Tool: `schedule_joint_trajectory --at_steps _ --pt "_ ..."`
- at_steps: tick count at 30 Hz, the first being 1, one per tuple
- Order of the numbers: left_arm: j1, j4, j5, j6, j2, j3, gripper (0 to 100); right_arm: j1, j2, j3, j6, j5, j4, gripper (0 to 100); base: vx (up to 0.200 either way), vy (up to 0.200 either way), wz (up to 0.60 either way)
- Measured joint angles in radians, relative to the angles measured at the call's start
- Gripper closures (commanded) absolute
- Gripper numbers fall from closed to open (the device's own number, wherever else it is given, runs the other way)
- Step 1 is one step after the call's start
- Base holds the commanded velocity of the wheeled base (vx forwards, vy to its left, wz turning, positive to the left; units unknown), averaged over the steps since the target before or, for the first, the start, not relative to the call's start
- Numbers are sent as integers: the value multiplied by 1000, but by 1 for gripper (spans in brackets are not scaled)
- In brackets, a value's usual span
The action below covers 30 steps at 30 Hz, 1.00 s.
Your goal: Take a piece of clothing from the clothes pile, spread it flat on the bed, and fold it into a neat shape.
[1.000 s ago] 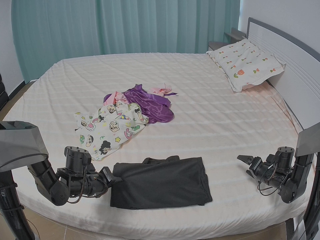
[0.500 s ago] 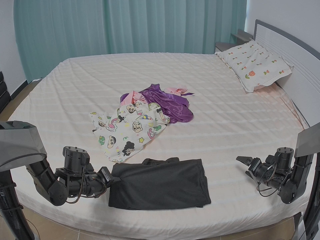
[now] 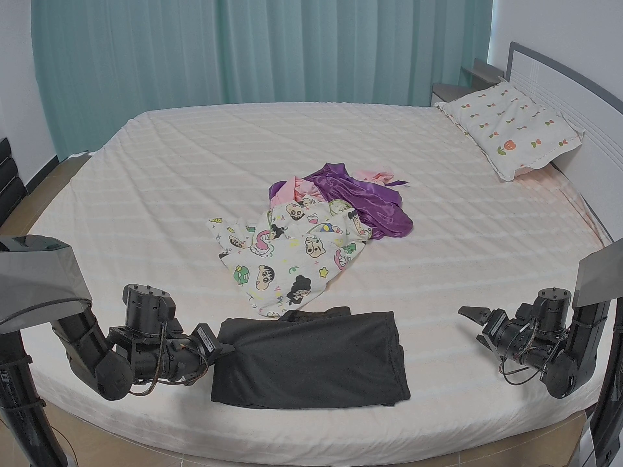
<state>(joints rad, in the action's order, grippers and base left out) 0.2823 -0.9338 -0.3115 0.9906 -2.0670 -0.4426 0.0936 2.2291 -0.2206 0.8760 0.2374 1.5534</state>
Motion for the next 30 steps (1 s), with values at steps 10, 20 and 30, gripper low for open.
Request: schedule_joint_trajectory --at_steps 10,20,30 --pt "2 -1 -3 -1 -3 8 100 21 0 11 -2 -1 0 0 0 40 0" --pt "4 -31 -53 -2 3 34 0 28 0 13 -2 -2 0 0 0 0 0" --pt "-37 -233 -49 -4 7 72 0 77 -6 23 -2 -20 0 0 0 0 0"
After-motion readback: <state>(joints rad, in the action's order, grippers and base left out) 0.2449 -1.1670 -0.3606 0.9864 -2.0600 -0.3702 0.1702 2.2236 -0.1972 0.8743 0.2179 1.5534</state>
